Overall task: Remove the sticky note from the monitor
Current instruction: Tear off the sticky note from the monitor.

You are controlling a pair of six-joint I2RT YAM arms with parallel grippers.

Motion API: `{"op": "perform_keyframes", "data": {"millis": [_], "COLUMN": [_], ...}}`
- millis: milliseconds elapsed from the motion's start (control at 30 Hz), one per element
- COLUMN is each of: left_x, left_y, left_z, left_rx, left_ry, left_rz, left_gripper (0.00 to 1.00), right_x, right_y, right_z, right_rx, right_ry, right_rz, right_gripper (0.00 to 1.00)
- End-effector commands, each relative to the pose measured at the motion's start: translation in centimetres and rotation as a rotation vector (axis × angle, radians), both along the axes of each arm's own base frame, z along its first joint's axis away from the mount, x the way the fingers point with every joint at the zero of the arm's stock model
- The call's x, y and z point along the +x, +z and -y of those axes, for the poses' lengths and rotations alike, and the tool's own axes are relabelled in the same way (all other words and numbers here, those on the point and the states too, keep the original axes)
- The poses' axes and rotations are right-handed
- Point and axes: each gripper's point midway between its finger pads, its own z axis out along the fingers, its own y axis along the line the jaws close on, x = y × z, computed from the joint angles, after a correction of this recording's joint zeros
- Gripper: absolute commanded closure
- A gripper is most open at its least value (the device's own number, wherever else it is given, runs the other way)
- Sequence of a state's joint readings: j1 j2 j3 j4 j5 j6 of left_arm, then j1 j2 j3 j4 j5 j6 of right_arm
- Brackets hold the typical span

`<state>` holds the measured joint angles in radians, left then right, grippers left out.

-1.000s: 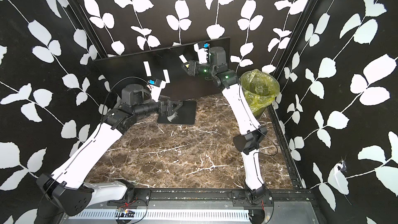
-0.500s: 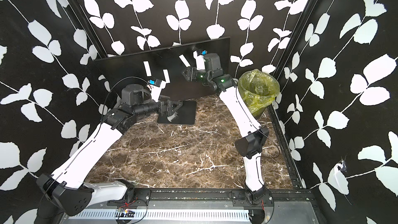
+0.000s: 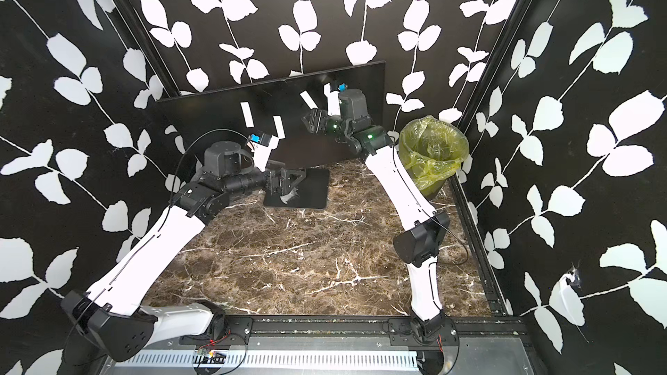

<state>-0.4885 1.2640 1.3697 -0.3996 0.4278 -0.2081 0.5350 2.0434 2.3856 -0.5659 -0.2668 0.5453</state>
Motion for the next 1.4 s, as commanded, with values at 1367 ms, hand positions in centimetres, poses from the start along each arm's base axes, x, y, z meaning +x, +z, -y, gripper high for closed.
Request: {"op": "perform_keyframes", "data": {"millis": [1367], "left_x": [-0.8], "left_y": [-0.2], "left_z": [-0.2], "left_rx": [0.006], "left_ry": [-0.016], "left_rz": [0.018], "left_gripper": [0.01], "right_x": [-0.4], "right_y": [6.3], "right_z": [0.8], "right_rx": [0.237], "right_ry": [-0.127], "right_rz": [0.208], "right_gripper": [0.41]}}
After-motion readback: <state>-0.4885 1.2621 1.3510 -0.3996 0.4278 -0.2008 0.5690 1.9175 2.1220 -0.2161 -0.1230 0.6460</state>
